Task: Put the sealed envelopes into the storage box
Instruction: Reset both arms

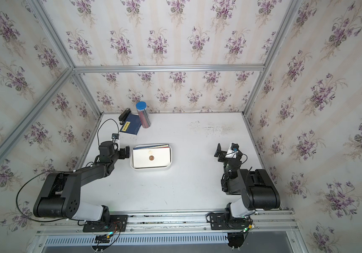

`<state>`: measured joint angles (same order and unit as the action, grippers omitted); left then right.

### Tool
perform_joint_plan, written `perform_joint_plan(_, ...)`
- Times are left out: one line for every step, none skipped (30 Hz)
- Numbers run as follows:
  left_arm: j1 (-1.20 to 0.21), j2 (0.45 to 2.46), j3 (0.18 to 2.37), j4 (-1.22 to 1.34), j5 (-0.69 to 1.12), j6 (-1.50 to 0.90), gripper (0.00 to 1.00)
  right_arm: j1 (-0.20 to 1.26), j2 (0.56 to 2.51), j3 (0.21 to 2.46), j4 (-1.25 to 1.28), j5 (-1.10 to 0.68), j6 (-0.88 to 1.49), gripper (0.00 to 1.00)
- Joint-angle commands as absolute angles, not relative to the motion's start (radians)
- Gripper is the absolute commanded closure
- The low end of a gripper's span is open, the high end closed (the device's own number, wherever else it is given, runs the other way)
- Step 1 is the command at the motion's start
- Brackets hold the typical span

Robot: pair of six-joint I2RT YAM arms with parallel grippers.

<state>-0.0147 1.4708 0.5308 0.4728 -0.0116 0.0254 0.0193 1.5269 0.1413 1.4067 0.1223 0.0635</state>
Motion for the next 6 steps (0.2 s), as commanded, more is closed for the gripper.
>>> perform_joint_plan(-0.017,1.475,0.539,0.474,-0.011,0.034,0.00,0.020,1.529,0.146,1.413,0.124,0.067,0.00)
perform_joint_plan(-0.017,1.476,0.539,0.474,-0.011,0.034,0.00,0.020,1.529,0.146,1.412,0.123,0.067,0.00)
perform_joint_plan(-0.017,1.476,0.541,0.473,-0.011,0.032,0.00,0.020,1.529,0.146,1.412,0.124,0.067,0.00)
perform_joint_plan(-0.017,1.475,0.542,0.471,-0.009,0.032,0.00,0.020,1.529,0.146,1.412,0.124,0.067,0.00)
perform_joint_plan(-0.017,1.472,0.537,0.473,-0.011,0.033,0.00,0.020,1.529,0.146,1.413,0.124,0.067,0.00)
perform_joint_plan(-0.017,1.465,0.531,0.480,-0.009,0.033,0.00,0.020,1.529,0.146,1.413,0.124,0.067,0.00)
